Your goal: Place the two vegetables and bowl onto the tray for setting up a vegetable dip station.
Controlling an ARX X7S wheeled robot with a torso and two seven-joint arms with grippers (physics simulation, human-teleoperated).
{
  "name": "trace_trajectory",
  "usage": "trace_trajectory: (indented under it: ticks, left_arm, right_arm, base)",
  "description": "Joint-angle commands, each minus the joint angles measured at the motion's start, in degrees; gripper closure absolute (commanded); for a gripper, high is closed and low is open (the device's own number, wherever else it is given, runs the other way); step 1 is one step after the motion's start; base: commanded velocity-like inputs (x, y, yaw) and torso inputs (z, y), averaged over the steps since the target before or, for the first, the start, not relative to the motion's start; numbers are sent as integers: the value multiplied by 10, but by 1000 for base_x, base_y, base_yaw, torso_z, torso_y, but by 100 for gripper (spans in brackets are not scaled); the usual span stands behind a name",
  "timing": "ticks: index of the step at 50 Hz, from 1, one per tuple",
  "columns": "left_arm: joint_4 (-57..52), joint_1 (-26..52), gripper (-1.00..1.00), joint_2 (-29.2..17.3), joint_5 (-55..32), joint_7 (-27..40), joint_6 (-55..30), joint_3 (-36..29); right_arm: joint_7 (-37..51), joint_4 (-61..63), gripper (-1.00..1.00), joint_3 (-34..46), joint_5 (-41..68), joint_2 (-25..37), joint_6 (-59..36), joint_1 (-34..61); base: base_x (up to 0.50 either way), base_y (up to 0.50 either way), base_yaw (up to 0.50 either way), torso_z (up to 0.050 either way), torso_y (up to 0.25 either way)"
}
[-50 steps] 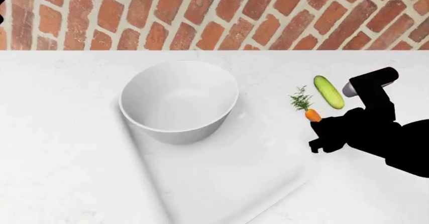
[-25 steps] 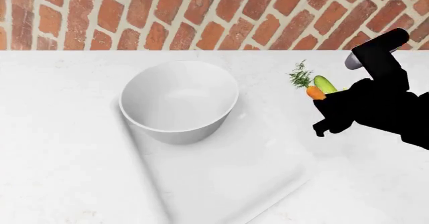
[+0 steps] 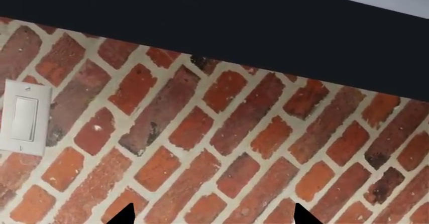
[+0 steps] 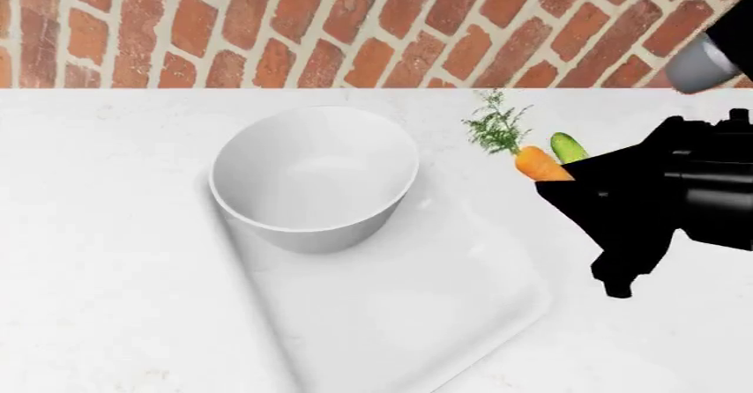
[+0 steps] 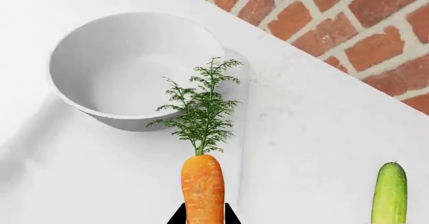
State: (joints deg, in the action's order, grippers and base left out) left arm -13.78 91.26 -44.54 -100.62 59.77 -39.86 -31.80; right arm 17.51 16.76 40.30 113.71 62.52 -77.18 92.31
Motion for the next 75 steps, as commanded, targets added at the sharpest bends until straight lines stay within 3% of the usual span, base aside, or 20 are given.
trace_trajectory:
  ticks: [1, 18, 39, 75]
  left_arm:
    - [-1, 2, -100, 0, -1, 2, -1, 0]
    - [1, 3, -100, 1, -1, 1, -1, -1]
    - [2, 3, -100, 0, 1, -1, 0, 0]
    - [3, 4, -100, -1, 0, -4, -1, -1]
  right_arm:
    - [40, 61, 100, 6, 158, 29, 16, 23]
    - [50, 64, 100, 46, 200, -37, 24, 38]
    - [-32, -23, 100, 71, 94, -170, -62, 53]
    - [-113, -49, 100, 100, 6, -212, -85, 58]
  base:
    - [0, 0, 0, 0, 0]
    - [0, 0, 0, 0, 0]
    - [0, 0, 0, 0, 0]
    - [0, 0, 0, 0, 0]
